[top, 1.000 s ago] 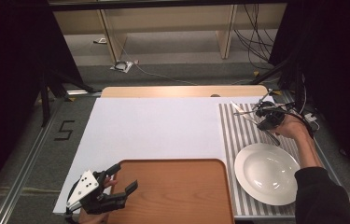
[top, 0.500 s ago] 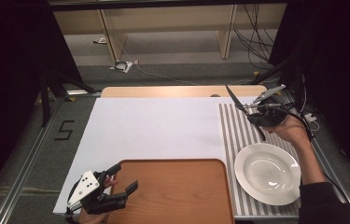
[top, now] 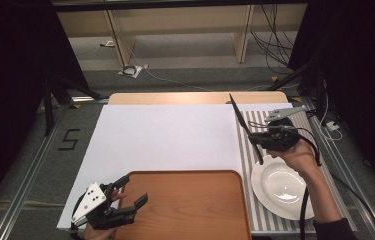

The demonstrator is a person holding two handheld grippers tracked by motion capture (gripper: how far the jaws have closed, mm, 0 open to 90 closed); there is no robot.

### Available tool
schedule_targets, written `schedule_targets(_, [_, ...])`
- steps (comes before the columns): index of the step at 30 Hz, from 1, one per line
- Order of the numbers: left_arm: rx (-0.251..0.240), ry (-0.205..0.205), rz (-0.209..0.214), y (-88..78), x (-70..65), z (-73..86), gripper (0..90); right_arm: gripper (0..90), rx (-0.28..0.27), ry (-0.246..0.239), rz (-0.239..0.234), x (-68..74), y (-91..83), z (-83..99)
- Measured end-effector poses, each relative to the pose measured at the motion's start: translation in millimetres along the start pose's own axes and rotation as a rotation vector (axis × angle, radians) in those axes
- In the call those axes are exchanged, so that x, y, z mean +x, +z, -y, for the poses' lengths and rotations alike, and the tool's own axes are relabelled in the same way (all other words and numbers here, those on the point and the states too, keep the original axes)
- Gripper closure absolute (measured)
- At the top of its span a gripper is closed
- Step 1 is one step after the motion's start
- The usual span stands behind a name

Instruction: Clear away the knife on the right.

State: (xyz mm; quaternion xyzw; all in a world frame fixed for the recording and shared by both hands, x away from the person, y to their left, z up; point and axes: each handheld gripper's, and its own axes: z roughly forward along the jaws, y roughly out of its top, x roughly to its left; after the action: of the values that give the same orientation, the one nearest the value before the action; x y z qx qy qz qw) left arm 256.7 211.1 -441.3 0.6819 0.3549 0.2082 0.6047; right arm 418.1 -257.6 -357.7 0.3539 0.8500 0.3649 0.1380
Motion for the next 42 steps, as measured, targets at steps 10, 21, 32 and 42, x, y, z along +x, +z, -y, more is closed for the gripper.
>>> schedule_targets(10, [-0.005, 0.001, 0.002, -1.4, 0.1, -0.8, 15.3, 80.8, -0.024, -0.032, -0.051, 38.8, -5.8, 12.4])
schedule_targets(21, [-0.013, -0.002, 0.0, -2.5, 0.3, -1.3, 15.3, 80.8, -0.042, -0.05, -0.135, 76.0, -9.2, 21.2])
schedule_targets(32, [-0.013, 0.005, -0.001, -4.6, 0.3, -1.8, 15.3, 80.8, -0.016, -0.089, -0.208, 113.0, -3.7, 27.5])
schedule_targets(42, [-0.013, 0.009, -0.003, -4.5, -0.2, -2.0, 15.3, 80.8, 0.023, -0.11, -0.263, 136.0, 1.8, 43.0])
